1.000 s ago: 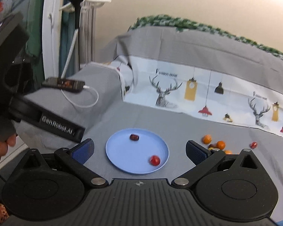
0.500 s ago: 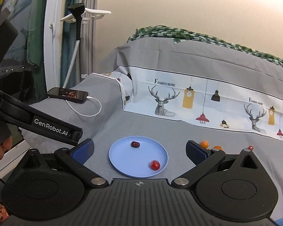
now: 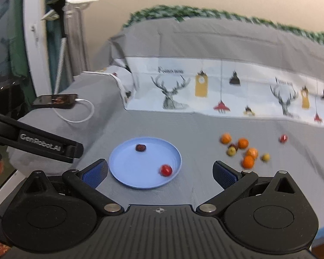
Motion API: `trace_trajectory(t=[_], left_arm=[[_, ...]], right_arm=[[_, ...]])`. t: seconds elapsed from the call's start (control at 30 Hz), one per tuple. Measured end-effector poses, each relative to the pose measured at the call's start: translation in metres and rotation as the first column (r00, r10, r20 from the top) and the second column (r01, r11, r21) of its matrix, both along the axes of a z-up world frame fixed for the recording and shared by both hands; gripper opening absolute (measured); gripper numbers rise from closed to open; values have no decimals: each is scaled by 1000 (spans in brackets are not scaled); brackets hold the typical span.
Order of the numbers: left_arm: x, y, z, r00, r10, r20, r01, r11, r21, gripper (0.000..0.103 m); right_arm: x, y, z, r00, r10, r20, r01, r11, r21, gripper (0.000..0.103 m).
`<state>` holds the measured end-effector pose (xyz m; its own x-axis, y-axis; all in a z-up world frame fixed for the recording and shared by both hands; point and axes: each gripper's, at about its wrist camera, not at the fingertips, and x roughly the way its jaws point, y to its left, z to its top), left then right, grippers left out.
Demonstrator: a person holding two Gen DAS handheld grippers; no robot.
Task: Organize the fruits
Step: 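Lift both tools away from the plate back toward the fruit cluster, then grasp a mandarin with the right tool while the left tool grasps a small yellow fruit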
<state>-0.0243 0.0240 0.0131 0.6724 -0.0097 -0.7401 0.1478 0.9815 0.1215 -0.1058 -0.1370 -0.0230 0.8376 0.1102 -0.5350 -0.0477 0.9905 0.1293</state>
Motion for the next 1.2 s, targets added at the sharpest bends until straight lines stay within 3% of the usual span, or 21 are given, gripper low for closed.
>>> trace_trajectory(t=[0.2,0.4,0.57,0.8,0.87,0.93,1.07,1.2], left_arm=[[33,-27,-9,999,-28,-30,29,1000,3,103],[84,-76,-27,995,-90,-52,89,996,-16,103],[136,-129,-59,985,-148,-91,149,989,8,103],[196,-184,-99,977,-172,-126,178,983,37,103],[212,-202,-115,972,-183,-146,190,981,42,103],[223,-219,-130,969,-189,-159,198,980,38,103],[241,-261,-159,950,-261,-172,264,965,-8,103],[247,-291,-186,928,-329,-176,337,941,16,103]], right_arm=[[28,-29,-29,988,-116,-102,121,991,48,102],[74,-80,-68,948,-285,-138,285,958,-19,102],[141,-131,-126,904,-384,-186,376,923,-79,102],[219,-179,-203,865,-437,-246,439,897,-49,102],[225,-188,-217,835,-478,-271,472,877,-94,102],[221,-199,-219,805,-542,-240,525,840,-137,102],[214,-223,-223,733,-634,-245,623,771,-130,102],[214,-224,-226,724,-644,-248,634,763,-128,102]])
